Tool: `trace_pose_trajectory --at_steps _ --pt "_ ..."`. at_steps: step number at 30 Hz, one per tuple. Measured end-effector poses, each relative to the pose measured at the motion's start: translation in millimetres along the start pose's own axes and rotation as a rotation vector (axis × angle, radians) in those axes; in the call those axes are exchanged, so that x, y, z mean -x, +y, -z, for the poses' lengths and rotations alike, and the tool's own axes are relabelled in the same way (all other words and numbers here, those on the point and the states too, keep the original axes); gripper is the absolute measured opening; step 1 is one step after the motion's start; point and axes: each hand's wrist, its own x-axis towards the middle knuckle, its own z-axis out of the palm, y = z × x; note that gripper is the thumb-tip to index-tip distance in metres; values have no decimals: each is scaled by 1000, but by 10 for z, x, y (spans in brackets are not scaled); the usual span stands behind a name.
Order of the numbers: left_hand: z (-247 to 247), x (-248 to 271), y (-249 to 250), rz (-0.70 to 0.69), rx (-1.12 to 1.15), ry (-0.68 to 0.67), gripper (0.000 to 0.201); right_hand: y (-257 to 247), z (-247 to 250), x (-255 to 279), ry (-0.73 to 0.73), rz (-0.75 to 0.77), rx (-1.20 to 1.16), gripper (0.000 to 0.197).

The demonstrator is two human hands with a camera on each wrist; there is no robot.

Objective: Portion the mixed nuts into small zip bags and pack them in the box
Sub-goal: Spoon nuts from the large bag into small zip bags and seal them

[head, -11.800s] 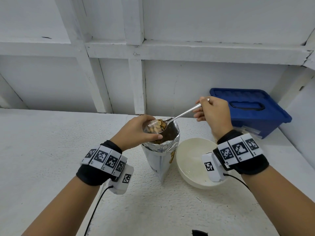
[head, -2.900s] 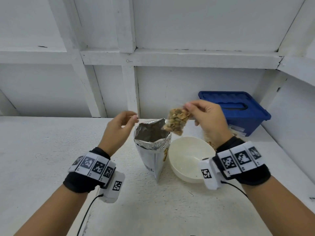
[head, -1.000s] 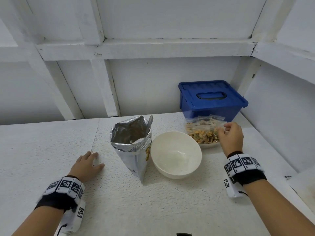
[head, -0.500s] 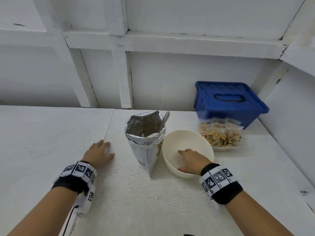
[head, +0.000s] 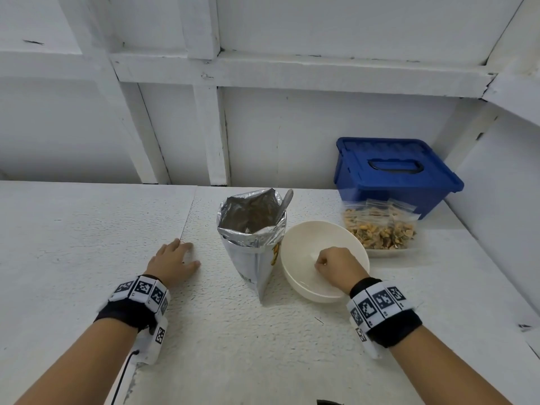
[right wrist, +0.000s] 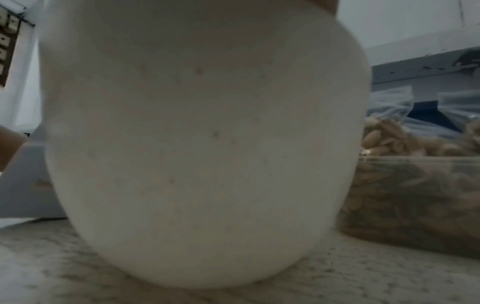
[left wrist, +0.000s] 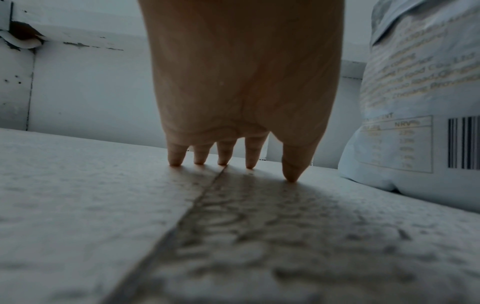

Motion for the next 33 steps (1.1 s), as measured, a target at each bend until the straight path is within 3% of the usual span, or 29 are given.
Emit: trace_pose_trajectory --at_steps 4,10,13,16,19,21,25,28,30,33 --pt "113 99 93 -68 163 97 45 -52 213 130 206 44 -153 16" --pt "447 500 576 -266 470 526 32 -287 626 446 561 311 -257 10" --pt "662 760 928 -405 577 610 28 -470 698 563 711 461 -319 10" --pt "851 1025 1256 -548 643 550 34 -665 641 599 783 576 -370 11" --pt "952 1192 1471 -567 729 339 66 -805 521 589 809 649 -426 13" --pt "944 1230 1552 -567 787 264 76 -867 465 597 813 684 -448 18" --pt "873 1250 1586 -556 955 267 80 -944 401 606 804 720 -459 21" --pt "858 1272 1563 -582 1028 257 68 -949 386 605 795 734 -469 19" --pt "860 1260 1532 -611 998 279 56 -920 397 614 757 753 -478 19" --pt "866 1224 1472 -642 921 311 54 -857 458 632 664 741 -518 19"
